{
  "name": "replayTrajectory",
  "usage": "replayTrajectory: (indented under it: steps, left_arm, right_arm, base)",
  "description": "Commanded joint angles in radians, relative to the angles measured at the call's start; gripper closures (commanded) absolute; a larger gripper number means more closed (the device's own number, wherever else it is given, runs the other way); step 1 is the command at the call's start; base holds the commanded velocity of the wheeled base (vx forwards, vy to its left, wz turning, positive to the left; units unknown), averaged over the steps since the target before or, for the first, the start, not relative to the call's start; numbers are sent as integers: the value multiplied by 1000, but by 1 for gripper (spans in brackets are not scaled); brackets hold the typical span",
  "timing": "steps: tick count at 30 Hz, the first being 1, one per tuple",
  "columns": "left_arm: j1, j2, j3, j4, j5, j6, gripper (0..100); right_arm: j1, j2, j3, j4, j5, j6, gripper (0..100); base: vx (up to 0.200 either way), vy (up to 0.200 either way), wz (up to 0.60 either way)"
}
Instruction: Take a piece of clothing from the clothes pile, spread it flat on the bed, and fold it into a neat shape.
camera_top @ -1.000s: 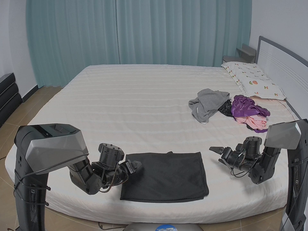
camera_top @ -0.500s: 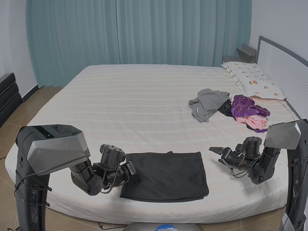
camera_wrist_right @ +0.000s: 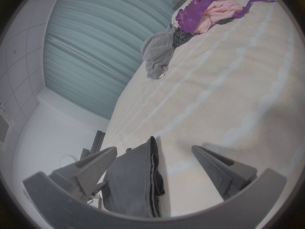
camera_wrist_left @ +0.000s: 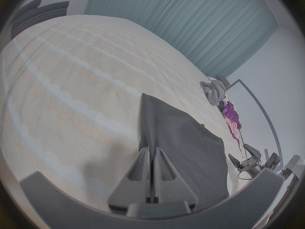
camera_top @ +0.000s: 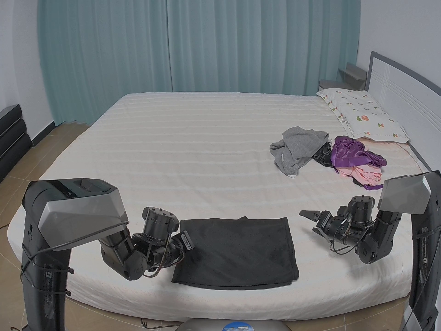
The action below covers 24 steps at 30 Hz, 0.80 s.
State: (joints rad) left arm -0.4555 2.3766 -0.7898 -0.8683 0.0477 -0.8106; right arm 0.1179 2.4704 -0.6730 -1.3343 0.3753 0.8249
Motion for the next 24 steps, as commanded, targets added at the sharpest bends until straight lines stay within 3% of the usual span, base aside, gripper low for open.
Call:
replayTrajectory:
  steps: [1,8,20,24]
  left_arm:
    - [0,1,7,-5,1,-2,100]
    - [0,-4,4,-11,15,-76,100]
    - [1,-7,7,-11,17,-84,100]
    - [1,-7,9,-11,18,-84,100]
  right_arm:
    - [2,1,1,0,1,0,0]
    - [2,2,0,0,-1,0,0]
    - [2,7,1,0,-1,-1,0]
    - [2,7,0,0,-1,-1,0]
  base:
    - [0,0,0]
    - [0,0,0]
    - [0,0,0]
    - [0,200,0]
